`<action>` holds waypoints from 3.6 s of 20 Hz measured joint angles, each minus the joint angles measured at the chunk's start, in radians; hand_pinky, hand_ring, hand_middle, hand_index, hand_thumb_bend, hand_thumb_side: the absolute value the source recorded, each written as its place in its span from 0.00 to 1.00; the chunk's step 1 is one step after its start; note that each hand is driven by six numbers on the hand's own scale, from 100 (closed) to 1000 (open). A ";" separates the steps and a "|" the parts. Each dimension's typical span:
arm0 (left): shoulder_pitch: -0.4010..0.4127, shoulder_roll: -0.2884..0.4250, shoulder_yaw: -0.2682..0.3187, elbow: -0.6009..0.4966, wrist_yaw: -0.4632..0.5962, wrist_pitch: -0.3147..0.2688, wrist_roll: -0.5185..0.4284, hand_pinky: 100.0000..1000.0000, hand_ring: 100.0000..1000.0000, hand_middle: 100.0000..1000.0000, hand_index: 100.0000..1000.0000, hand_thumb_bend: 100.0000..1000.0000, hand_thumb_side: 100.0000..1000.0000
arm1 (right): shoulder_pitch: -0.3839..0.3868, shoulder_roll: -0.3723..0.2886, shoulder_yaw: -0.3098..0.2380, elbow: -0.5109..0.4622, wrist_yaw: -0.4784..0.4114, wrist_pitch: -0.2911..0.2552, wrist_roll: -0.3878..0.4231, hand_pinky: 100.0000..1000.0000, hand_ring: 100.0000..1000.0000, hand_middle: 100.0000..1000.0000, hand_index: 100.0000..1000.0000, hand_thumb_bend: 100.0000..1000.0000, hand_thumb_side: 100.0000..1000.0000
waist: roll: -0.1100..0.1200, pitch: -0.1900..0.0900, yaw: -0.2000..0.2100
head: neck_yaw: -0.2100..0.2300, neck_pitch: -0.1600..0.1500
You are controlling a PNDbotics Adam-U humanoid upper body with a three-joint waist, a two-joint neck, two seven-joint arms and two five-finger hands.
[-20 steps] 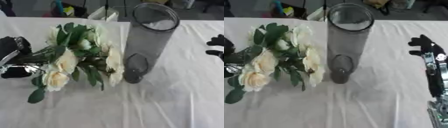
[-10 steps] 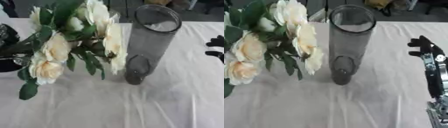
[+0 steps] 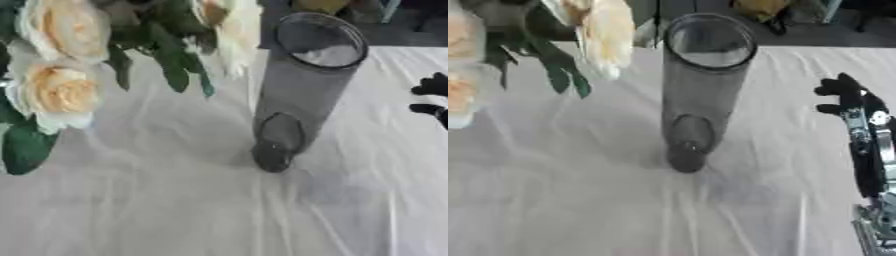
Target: Arrange flowers into the vase.
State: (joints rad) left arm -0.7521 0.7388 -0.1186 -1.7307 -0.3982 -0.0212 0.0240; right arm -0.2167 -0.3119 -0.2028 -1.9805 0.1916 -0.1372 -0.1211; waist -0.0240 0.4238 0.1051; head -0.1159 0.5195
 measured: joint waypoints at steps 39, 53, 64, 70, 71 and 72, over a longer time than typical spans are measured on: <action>-0.418 -0.232 -0.010 0.130 0.573 0.041 0.445 0.00 0.00 0.00 0.00 0.00 0.63 | -0.034 -0.027 0.027 0.000 -0.048 -0.010 0.001 0.68 0.99 0.64 0.77 0.00 1.00 | 0.078 -0.048 -0.126 | 0.080 0.016; -0.505 -0.344 -0.047 0.193 0.675 -0.010 0.438 0.00 0.00 0.00 0.00 0.00 0.64 | -0.039 -0.027 0.043 0.000 -0.055 -0.009 0.022 0.68 1.00 0.64 0.77 0.00 1.00 | 0.098 -0.048 -0.168 | 0.114 0.008; -0.524 -0.381 -0.075 0.186 0.746 0.029 0.450 0.00 0.00 0.00 0.00 0.00 0.65 | -0.047 -0.027 0.052 0.000 -0.063 -0.007 0.034 0.68 1.00 0.64 0.77 0.00 1.00 | 0.102 -0.048 -0.181 | 0.102 -0.046; -0.541 -0.384 -0.075 0.154 0.789 0.050 0.483 0.00 0.00 0.00 0.00 0.00 0.66 | -0.047 -0.026 0.056 0.000 -0.067 -0.003 0.042 0.68 1.00 0.64 0.77 0.00 1.00 | 0.109 -0.048 -0.187 | 0.097 -0.063; -0.544 -0.385 -0.075 0.149 0.797 0.051 0.487 0.00 0.00 0.00 0.00 0.00 0.66 | -0.047 -0.026 0.057 0.000 -0.067 -0.003 0.042 0.68 1.00 0.64 0.77 0.00 1.00 | 0.110 -0.048 -0.189 | 0.097 -0.063; -0.546 -0.387 -0.075 0.145 0.810 0.052 0.491 0.00 0.00 0.00 0.00 0.00 0.66 | -0.047 -0.026 0.058 0.000 -0.067 -0.002 0.044 0.68 1.00 0.64 0.77 0.00 1.00 | 0.111 -0.049 -0.191 | 0.097 -0.063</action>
State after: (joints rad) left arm -1.2982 0.3520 -0.1938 -1.5859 0.4115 0.0311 0.5148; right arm -0.2634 -0.3382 -0.1445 -1.9805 0.1242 -0.1389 -0.0776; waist 0.0866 0.3751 -0.0858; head -0.0191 0.4567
